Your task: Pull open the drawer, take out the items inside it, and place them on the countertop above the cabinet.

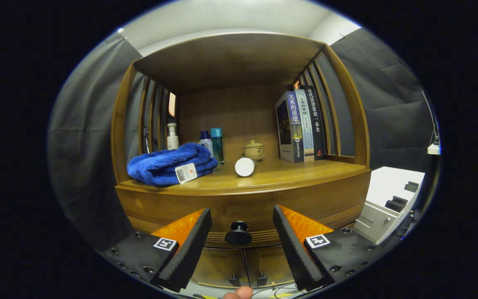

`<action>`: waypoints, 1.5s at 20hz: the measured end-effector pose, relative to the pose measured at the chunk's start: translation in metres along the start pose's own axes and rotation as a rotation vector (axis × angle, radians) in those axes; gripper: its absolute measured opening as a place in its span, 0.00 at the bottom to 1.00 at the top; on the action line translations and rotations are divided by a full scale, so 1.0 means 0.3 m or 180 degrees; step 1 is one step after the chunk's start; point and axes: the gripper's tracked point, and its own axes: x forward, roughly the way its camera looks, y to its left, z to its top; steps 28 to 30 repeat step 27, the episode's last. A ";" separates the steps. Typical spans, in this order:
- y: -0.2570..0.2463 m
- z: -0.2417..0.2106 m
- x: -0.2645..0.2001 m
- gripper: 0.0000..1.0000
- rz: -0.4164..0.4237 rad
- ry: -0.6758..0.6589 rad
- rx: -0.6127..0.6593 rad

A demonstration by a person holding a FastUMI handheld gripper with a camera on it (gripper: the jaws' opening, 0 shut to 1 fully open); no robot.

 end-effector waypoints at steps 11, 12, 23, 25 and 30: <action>0.000 0.379 -0.165 0.97 -0.0106 -0.0193 -0.0404; -0.005 0.382 -0.170 0.97 -0.0163 -0.0152 -0.0459; 0.090 0.429 -0.256 0.98 0.0026 -0.0299 -0.0336; 0.098 0.429 -0.253 0.98 0.0036 -0.0312 -0.0330; 0.104 0.427 -0.253 0.98 0.0043 -0.0310 -0.0334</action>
